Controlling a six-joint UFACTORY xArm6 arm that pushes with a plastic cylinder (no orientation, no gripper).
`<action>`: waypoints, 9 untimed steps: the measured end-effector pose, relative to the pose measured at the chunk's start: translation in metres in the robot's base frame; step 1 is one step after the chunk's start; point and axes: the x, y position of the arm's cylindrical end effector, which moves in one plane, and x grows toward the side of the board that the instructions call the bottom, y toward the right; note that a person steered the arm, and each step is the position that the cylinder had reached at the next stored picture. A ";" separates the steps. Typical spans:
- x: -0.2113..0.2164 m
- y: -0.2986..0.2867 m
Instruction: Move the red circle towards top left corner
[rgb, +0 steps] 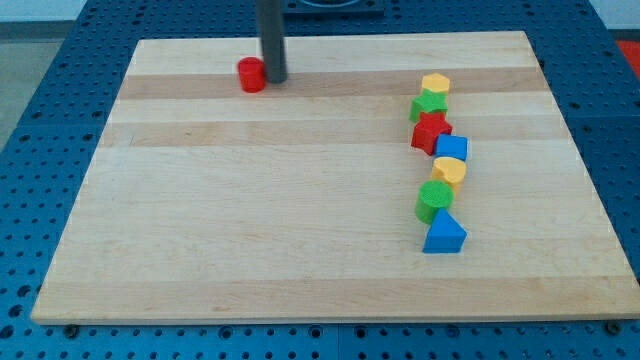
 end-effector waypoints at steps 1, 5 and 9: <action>0.011 -0.011; 0.007 -0.062; -0.025 -0.139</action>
